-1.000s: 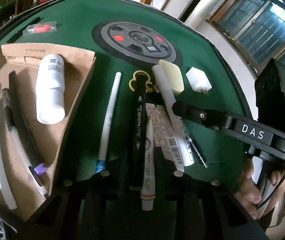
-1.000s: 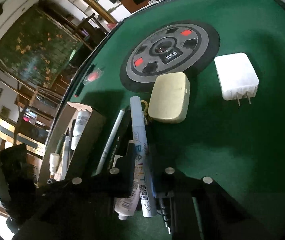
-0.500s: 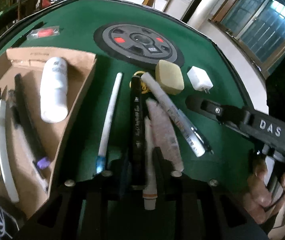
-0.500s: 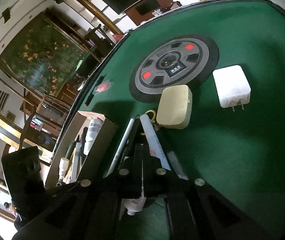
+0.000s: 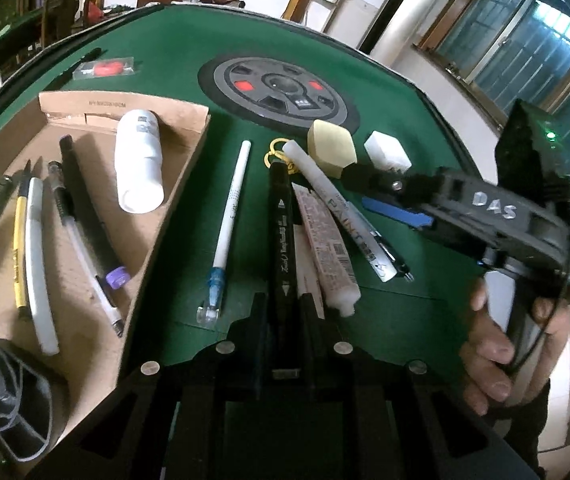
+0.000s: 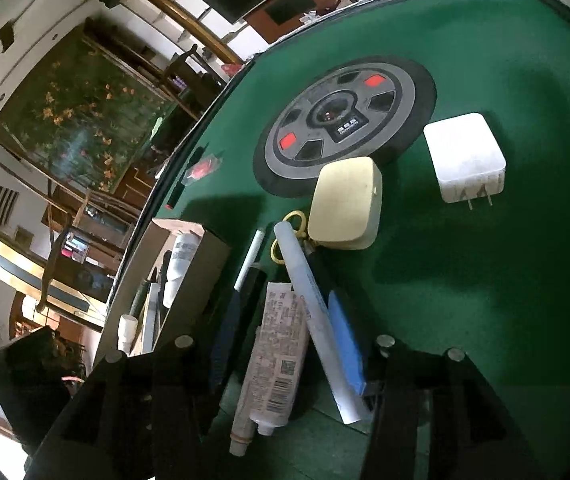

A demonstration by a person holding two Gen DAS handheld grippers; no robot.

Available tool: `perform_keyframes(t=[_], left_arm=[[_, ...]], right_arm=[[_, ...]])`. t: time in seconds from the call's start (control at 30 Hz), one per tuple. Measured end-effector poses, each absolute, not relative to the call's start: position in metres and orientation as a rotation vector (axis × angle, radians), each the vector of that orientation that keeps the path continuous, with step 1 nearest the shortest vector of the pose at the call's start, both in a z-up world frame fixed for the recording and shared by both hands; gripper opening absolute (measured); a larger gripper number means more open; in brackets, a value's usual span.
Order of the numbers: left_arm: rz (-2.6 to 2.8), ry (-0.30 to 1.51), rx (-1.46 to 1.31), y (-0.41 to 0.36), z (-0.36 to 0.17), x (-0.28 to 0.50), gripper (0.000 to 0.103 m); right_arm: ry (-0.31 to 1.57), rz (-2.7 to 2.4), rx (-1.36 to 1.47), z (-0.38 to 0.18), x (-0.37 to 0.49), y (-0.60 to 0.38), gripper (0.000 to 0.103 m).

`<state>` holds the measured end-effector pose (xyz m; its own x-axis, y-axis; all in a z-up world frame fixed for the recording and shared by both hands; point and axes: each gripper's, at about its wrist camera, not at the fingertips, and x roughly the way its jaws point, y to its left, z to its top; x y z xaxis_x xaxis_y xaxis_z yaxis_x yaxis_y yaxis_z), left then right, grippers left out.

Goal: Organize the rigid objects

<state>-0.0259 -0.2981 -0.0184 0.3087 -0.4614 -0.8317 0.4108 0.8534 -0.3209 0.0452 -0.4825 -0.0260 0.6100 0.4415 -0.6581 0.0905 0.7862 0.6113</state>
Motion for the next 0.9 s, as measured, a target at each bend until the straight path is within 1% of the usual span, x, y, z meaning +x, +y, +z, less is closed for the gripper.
perform_keyframes(t=[0.07,0.1,0.17,0.2,0.23,0.27,0.33,0.67,0.8,0.87,0.9], left_arm=[[-0.574,1.117,-0.051,-0.296,-0.018,-0.028,0.014],[-0.569,1.12,-0.047,-0.296,-0.019,-0.027,0.014],[-0.566,1.133,-0.052,-0.296,-0.022,-0.027,0.014],[-0.566,1.137,-0.053,-0.296,-0.023,-0.027,0.014],[-0.565,1.141,-0.054,-0.296,-0.024,-0.027,0.014],[-0.567,1.144,-0.056,-0.297,-0.024,-0.027,0.014],[-0.57,1.147,-0.055,-0.298,-0.024,-0.026,0.014],[-0.573,1.154,-0.078,-0.298,-0.021,-0.023,0.014],[-0.571,1.158,-0.076,-0.301,-0.022,-0.022,0.014],[-0.57,1.164,-0.078,-0.301,-0.023,-0.021,0.014],[-0.57,1.164,-0.078,-0.301,-0.023,-0.021,0.014]], right_arm=[[0.927,0.2,0.623,-0.028,0.047,-0.48,0.044],[0.936,0.182,0.603,-0.03,0.048,-0.478,0.039],[0.941,0.167,0.585,-0.031,0.048,-0.477,0.021],[0.953,0.166,0.584,-0.033,0.049,-0.477,0.016],[0.965,0.157,0.58,-0.036,0.05,-0.477,0.008],[0.963,0.155,0.578,-0.037,0.049,-0.477,0.007],[0.958,0.156,0.574,-0.035,0.048,-0.477,0.0],[0.88,0.171,0.604,-0.02,0.039,-0.482,0.0],[0.895,0.174,0.591,-0.02,0.041,-0.479,0.0],[0.925,0.198,0.61,-0.024,0.045,-0.478,0.006],[0.926,0.194,0.615,-0.024,0.045,-0.477,0.013]])
